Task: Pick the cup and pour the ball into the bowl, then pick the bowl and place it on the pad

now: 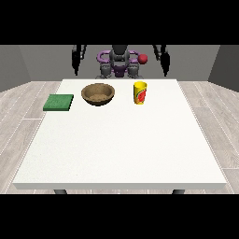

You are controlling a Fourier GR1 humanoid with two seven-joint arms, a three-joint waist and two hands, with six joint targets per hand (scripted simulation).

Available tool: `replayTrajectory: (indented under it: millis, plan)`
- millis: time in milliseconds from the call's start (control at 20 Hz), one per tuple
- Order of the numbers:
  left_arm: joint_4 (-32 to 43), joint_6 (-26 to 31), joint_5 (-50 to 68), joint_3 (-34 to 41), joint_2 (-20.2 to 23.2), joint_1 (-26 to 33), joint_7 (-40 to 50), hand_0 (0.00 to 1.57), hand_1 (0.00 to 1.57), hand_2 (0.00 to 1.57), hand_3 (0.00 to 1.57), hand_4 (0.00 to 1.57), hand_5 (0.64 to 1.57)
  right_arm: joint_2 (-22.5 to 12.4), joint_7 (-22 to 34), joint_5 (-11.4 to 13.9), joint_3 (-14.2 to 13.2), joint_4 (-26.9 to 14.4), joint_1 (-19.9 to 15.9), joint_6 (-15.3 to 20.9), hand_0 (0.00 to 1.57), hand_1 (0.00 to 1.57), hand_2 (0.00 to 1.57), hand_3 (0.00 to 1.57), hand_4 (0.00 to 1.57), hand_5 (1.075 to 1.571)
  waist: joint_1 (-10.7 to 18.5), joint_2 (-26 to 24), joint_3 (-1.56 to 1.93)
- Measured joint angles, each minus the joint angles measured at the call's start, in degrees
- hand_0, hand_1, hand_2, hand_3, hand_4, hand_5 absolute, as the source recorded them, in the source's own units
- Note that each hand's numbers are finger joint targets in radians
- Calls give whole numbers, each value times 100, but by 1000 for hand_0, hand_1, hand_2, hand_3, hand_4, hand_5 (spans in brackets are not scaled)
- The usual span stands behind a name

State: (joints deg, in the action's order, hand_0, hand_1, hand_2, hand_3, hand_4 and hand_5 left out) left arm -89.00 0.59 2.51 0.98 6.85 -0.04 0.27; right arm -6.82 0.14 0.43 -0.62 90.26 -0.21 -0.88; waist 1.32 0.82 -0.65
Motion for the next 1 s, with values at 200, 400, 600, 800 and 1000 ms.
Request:
replayTrajectory:
  millis: [200,400,600,800,1000]
  plan:
    - [-277,27,23,25,121,-41,205,0,0,0,0,0,1557,-124,220,-21,-44,268,-27,-21,0,0,0,0,0,1569,-18,-728,29]
    - [-587,-74,247,110,37,-263,622,0,0,0,0,0,1557,-329,502,-495,-324,460,2,-322,0,0,0,0,0,1570,-176,-1220,51]
    - [-890,-137,543,354,27,-499,852,0,0,0,0,0,1548,-602,568,-1128,-791,619,64,-762,0,0,0,0,0,1571,-284,-1096,62]
    - [-903,15,770,661,159,-556,676,0,0,0,0,0,1544,-665,433,-1379,-1046,685,123,-985,0,0,0,0,0,1570,-320,-769,64]
    - [-663,136,829,847,235,-809,266,0,0,0,0,0,1536,-702,128,-1471,-1237,514,-65,-1126,0,0,0,0,0,1570,-341,-325,64]
